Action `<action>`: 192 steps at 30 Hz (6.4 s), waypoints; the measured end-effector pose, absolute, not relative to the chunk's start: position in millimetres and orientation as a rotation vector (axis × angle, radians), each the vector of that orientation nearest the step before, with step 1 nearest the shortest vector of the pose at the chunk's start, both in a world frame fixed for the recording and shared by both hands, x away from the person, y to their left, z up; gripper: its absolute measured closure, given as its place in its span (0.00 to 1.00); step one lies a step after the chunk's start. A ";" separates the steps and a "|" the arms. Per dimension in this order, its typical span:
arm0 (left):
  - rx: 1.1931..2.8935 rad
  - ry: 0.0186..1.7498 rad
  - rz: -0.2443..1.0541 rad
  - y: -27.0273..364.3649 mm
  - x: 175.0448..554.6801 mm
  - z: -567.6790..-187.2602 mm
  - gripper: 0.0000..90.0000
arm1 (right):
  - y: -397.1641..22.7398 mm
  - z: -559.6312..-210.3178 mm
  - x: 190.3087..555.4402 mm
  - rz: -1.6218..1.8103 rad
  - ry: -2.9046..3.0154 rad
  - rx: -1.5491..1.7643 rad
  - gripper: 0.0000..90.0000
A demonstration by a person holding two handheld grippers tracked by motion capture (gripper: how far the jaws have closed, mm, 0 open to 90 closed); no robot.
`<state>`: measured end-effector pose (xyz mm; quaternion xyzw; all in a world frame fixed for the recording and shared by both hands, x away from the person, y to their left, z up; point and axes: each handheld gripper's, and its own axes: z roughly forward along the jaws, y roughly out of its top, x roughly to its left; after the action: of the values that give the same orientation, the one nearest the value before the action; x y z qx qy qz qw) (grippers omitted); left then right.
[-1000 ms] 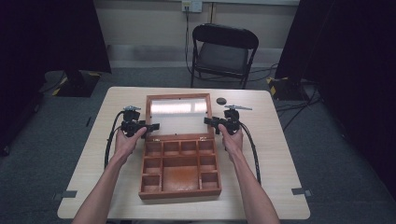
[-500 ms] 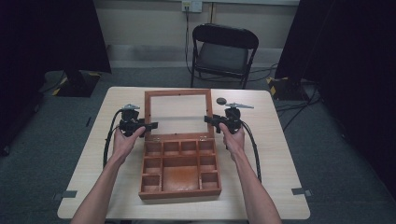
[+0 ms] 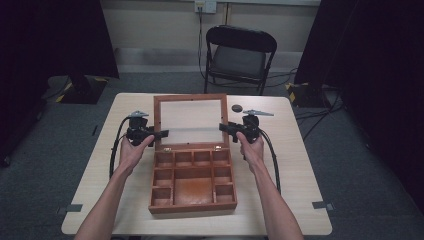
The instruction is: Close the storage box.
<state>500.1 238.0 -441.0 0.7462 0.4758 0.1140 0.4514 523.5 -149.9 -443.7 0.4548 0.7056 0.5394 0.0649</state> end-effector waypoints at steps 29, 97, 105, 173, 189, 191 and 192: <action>1.847 1.110 0.297 237.3 495.2 -432.4 0.48 | -157.9 -433.6 516.4 1.677 2.156 1.253 0.63; 1.881 0.990 0.349 224.5 465.4 -405.1 0.46 | -149.4 -401.9 482.1 1.595 2.198 1.180 0.57; 1.912 0.968 0.401 220.2 453.3 -406.6 0.41 | -143.0 -401.6 472.4 1.564 2.224 1.171 0.46; 1.883 0.987 0.352 242.5 401.0 -424.5 0.29 | -165.6 -419.7 413.0 1.474 2.270 1.158 0.35; 1.896 0.960 0.366 243.0 382.1 -425.3 0.33 | -168.9 -425.3 399.1 1.451 2.280 1.163 0.36; 1.901 0.951 0.367 243.4 379.0 -424.1 0.33 | -169.8 -425.0 397.8 1.448 2.283 1.162 0.36; 1.900 0.949 0.365 244.1 377.5 -423.4 0.33 | -170.3 -424.6 396.8 1.447 2.283 1.161 0.36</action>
<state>377.5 244.1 -423.4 0.7765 0.3880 0.1491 0.4735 396.8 -170.3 -424.6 0.3926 0.7723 0.4893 0.0999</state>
